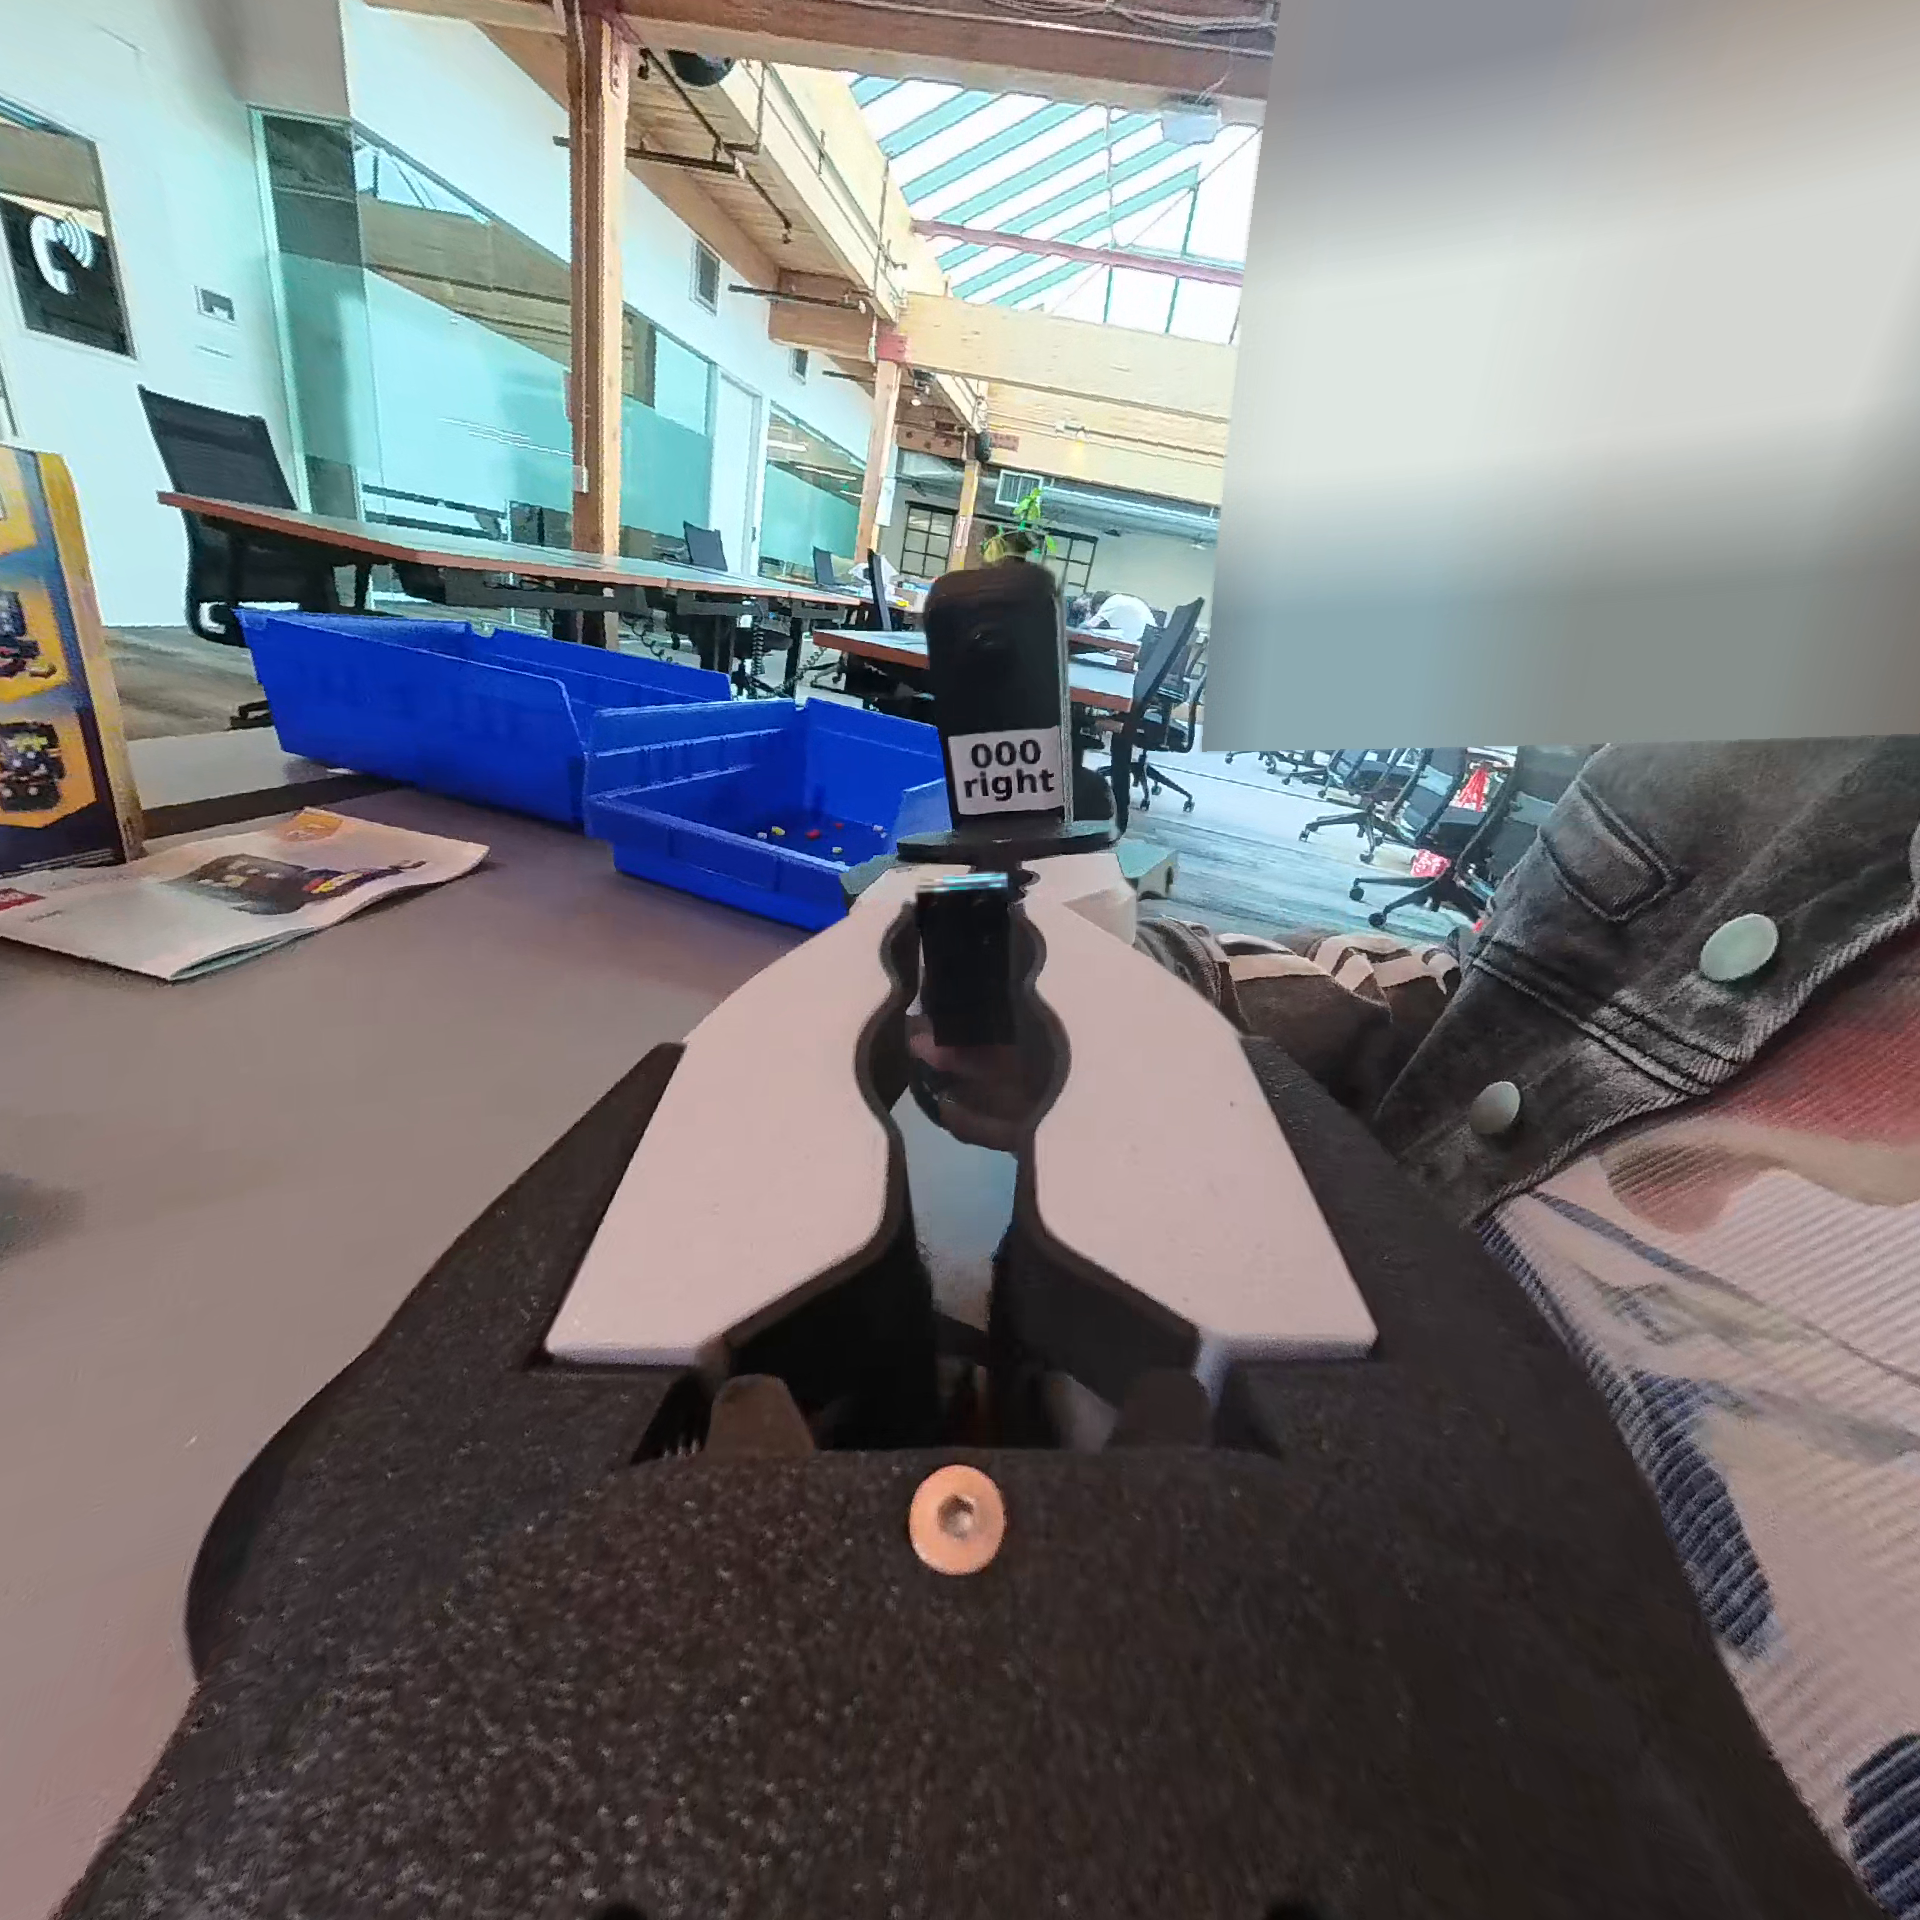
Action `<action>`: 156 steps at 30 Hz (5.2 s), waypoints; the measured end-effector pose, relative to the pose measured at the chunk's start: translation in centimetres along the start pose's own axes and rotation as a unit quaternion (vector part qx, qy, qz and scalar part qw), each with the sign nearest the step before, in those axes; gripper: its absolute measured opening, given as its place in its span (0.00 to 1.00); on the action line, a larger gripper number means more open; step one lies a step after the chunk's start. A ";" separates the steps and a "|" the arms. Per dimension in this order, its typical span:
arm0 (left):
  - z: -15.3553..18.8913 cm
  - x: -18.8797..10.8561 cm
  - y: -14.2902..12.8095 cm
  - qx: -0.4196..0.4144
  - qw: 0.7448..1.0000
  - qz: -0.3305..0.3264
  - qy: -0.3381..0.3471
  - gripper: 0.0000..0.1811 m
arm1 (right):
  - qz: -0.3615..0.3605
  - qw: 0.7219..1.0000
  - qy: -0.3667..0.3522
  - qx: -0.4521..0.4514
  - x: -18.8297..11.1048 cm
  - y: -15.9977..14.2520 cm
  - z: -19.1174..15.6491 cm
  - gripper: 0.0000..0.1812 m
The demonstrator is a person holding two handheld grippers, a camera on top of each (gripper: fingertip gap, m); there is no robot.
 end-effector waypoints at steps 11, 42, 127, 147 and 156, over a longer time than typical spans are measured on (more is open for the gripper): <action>0.6 -0.6 0.2 0.021 0.999 -0.032 -0.024 0.08 | -0.001 0.999 0.014 -0.033 0.0 2.0 -0.7 0.10; -0.5 -0.7 0.4 -0.014 1.000 0.006 -0.014 0.08 | 0.047 0.995 -0.018 -0.081 0.9 2.0 0.0 0.08; -2.1 -1.9 -7.8 0.199 0.913 -0.356 0.002 0.09 | -0.284 0.943 -0.039 -0.171 0.6 -5.8 2.2 0.00; -2.9 -2.5 -8.3 0.168 0.931 -0.323 0.002 0.09 | -0.332 0.918 -0.048 -0.212 1.4 -6.4 2.9 0.09; -2.9 -1.7 -8.6 0.174 0.918 -0.357 0.002 0.09 | -0.450 0.864 -0.054 -0.218 1.2 -6.1 2.8 0.08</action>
Point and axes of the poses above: each gripper's, where its closed fingertips meet, x out along the fingers, y out of its top, z = x × y across the jaws, the point moved 4 cm from there along -x, back along the fingers, and after that the axes turned 1 degree about y, right-handed, at the moved point
